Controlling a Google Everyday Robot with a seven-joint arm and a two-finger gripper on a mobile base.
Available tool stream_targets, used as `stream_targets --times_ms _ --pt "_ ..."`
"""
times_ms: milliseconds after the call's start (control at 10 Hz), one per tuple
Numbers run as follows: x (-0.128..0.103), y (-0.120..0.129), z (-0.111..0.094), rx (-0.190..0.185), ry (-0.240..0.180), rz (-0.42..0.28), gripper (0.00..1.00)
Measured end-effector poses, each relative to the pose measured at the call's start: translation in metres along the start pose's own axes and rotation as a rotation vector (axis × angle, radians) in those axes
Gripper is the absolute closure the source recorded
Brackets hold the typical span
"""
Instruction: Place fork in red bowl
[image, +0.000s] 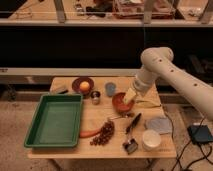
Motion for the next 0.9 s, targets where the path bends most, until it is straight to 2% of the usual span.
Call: stream_targets --times_ms 200,300,500,600,900 --pt "-0.008 0.005 0.017 -0.009 -0.002 -0.003 0.28" --pt "-0.015 0.011 0.034 -0.003 0.001 0.006 0.28" --pt "-0.026 0.022 0.059 0.032 0.019 0.027 0.28" --pt "-0.031 0.031 0.071 0.08 0.039 0.048 0.28" --pt "-0.034 0.053 0.095 0.273 0.092 0.165 0.28"
